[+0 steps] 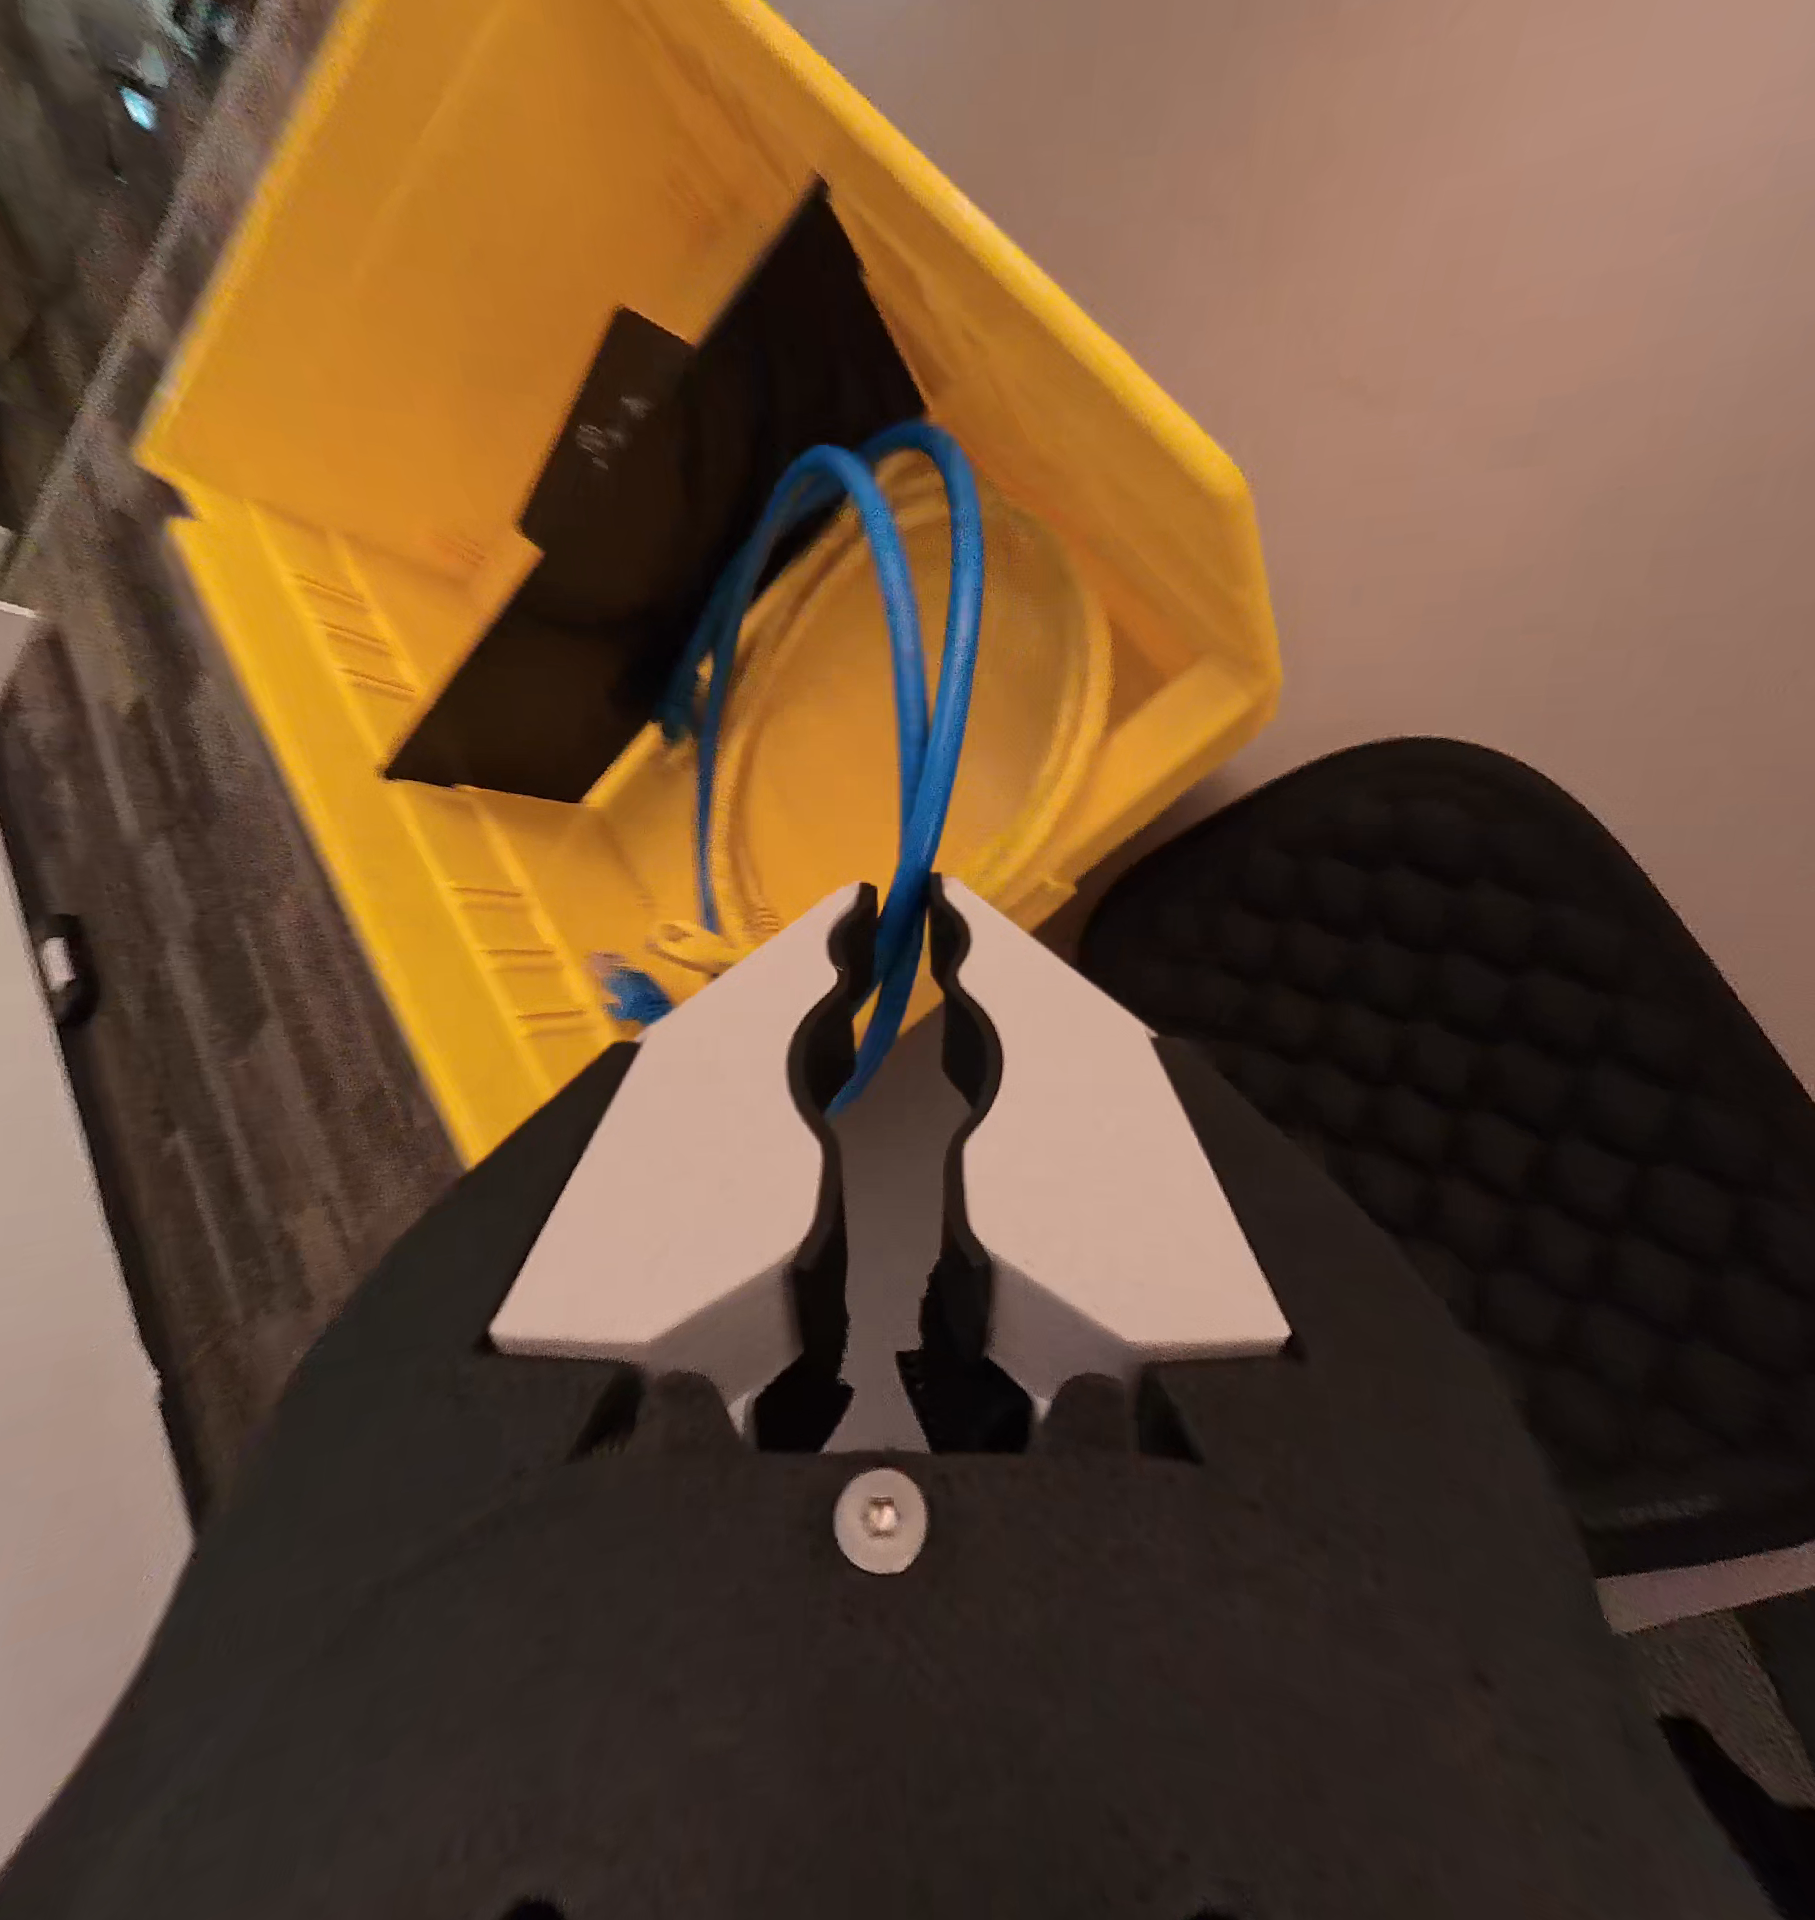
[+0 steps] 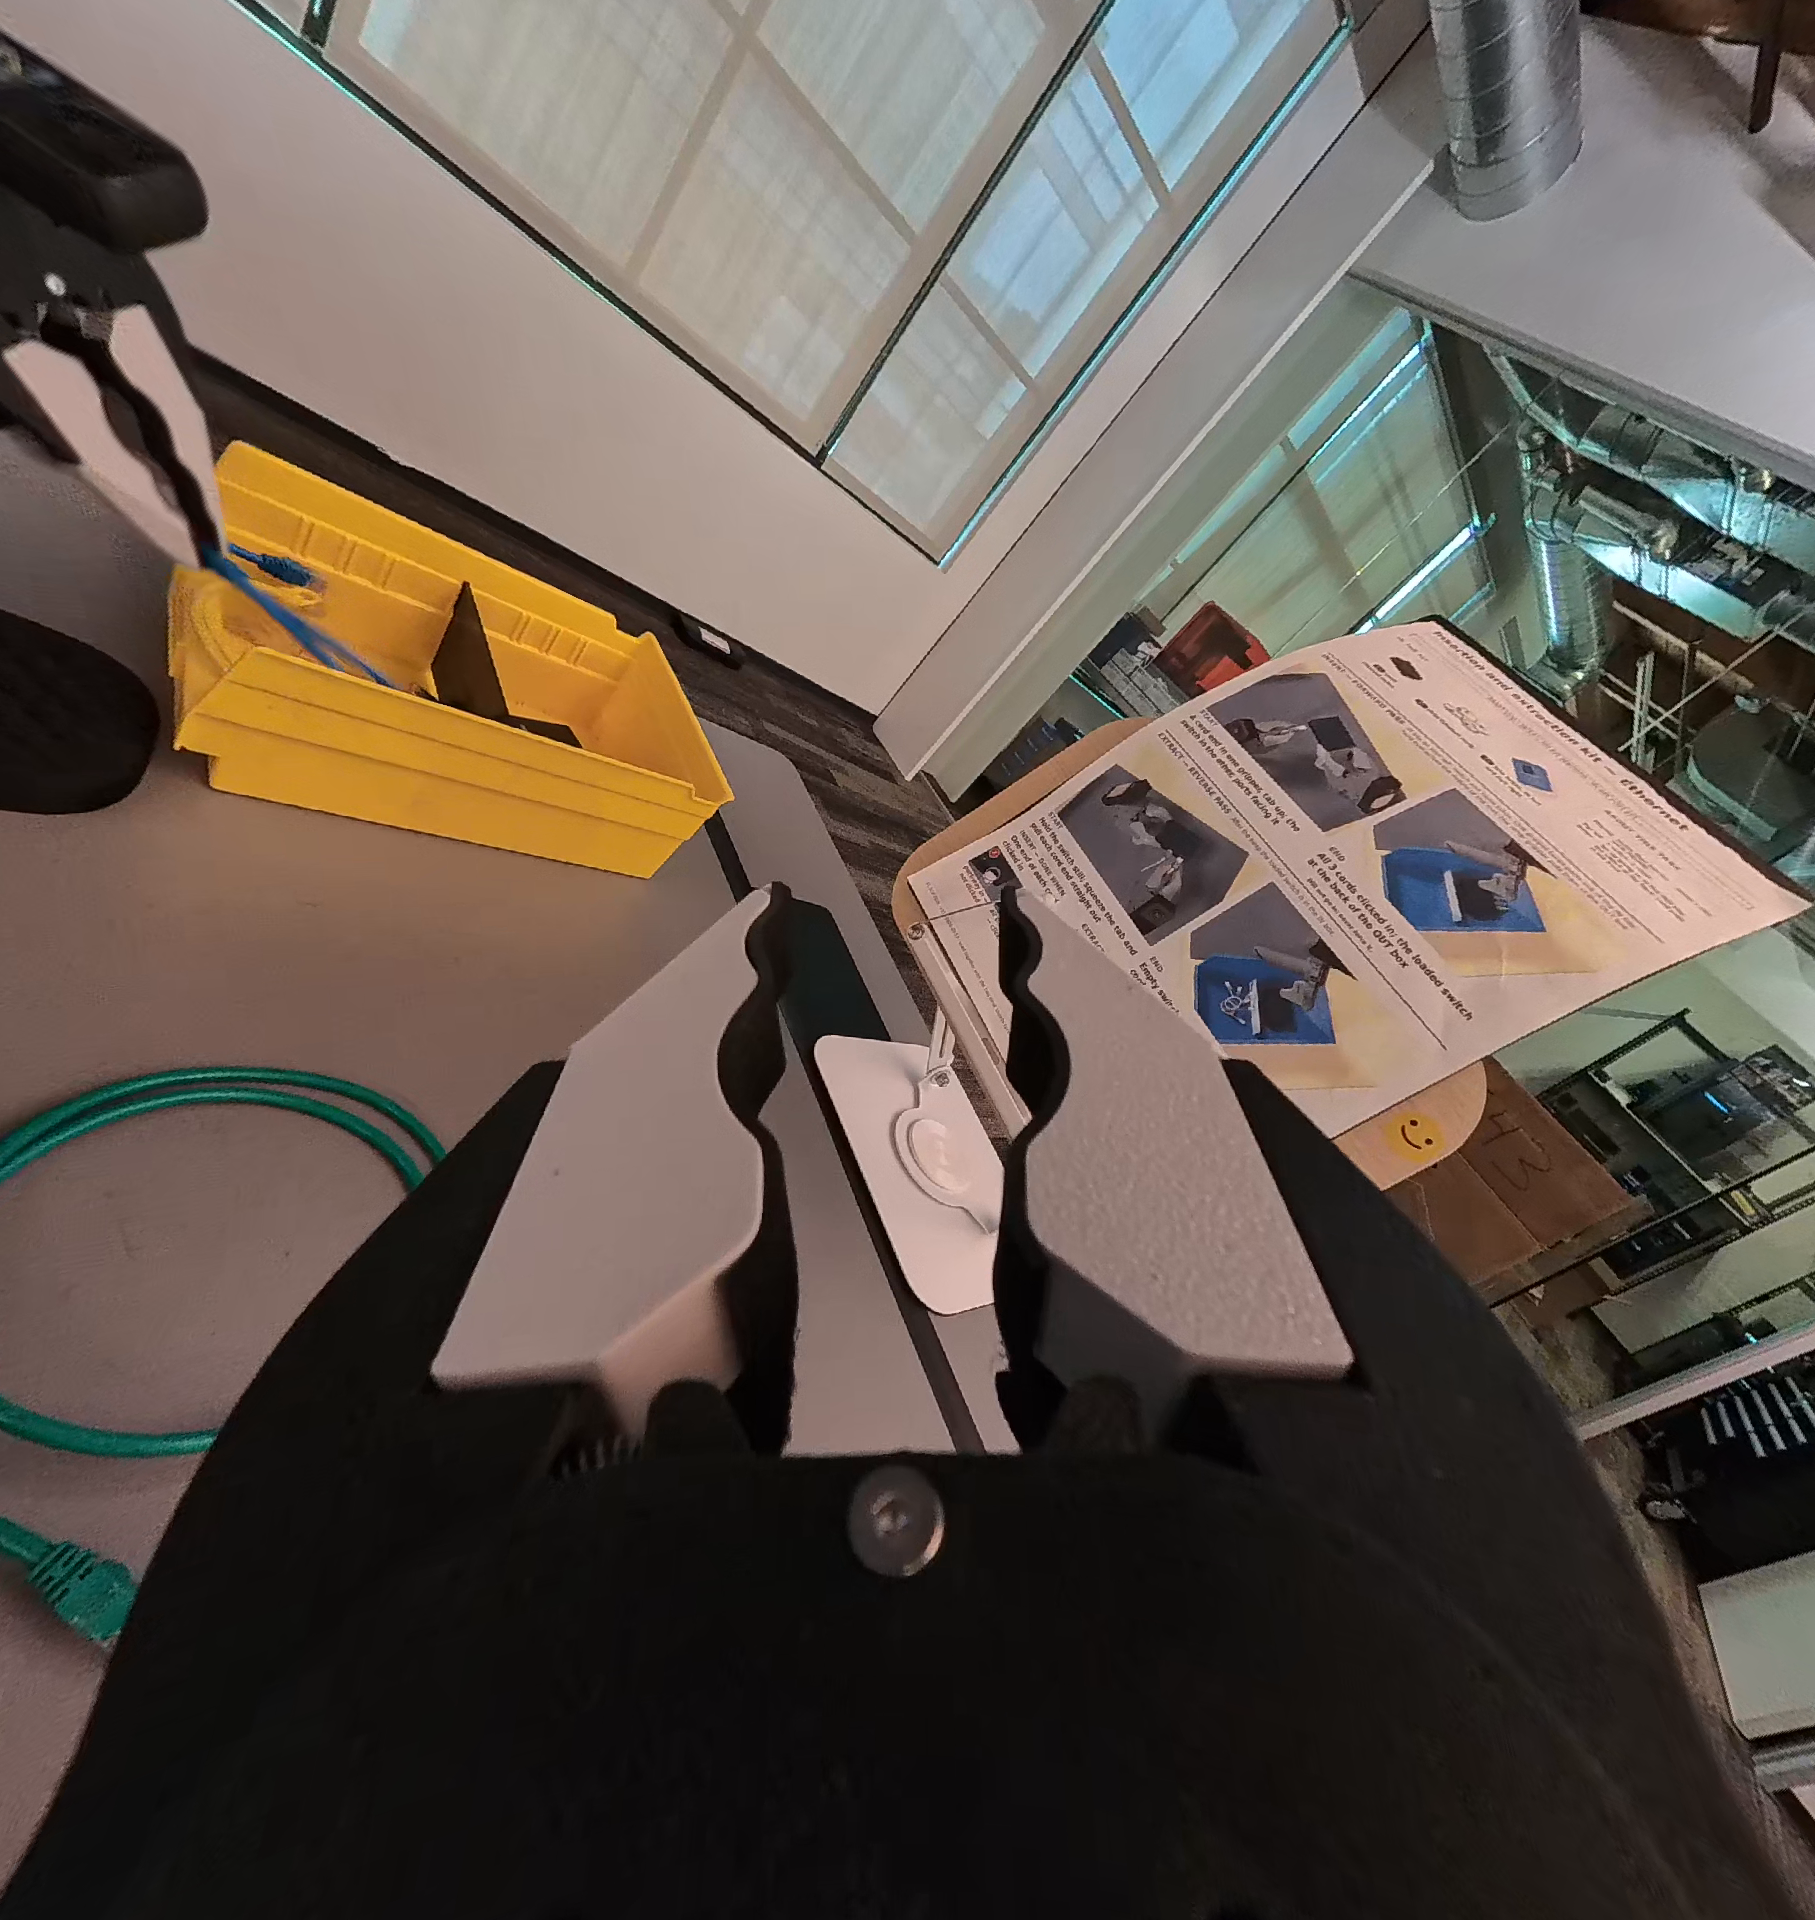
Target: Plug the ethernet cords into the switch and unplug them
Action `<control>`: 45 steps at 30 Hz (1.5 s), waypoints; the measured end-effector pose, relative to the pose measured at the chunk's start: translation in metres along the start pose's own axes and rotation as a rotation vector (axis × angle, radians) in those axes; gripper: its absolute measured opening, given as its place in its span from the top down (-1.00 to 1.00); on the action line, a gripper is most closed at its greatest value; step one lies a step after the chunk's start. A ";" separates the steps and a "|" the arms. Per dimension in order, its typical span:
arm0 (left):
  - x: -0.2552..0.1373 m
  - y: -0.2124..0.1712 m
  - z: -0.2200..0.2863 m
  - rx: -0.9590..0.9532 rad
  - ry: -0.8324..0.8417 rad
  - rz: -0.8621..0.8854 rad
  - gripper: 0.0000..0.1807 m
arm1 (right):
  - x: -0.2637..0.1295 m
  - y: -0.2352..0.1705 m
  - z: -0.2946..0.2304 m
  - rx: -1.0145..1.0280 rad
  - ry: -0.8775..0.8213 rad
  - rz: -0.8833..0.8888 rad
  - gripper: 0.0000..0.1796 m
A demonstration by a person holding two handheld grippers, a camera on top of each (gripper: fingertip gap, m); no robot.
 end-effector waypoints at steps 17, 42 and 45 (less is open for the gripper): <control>-0.188 0.160 0.008 0.104 0.468 0.362 0.96 | 0.004 -0.001 -0.001 -0.007 0.001 -0.007 0.57; -0.047 0.266 0.324 0.315 0.166 0.510 0.96 | -0.007 -0.004 0.010 0.016 -0.021 0.012 0.56; -0.024 0.254 0.336 0.323 0.152 0.462 0.70 | -0.009 -0.004 0.011 0.018 -0.024 0.014 0.57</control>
Point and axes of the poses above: each gripper's, where its closed fingertips meet, x out along the fingers, y out of its top, z = x × y across the jaws, the point moved 1 cm from there along -x, back along the fingers, and after that the axes turned 14 degrees about -z, right-handed, at the moved point
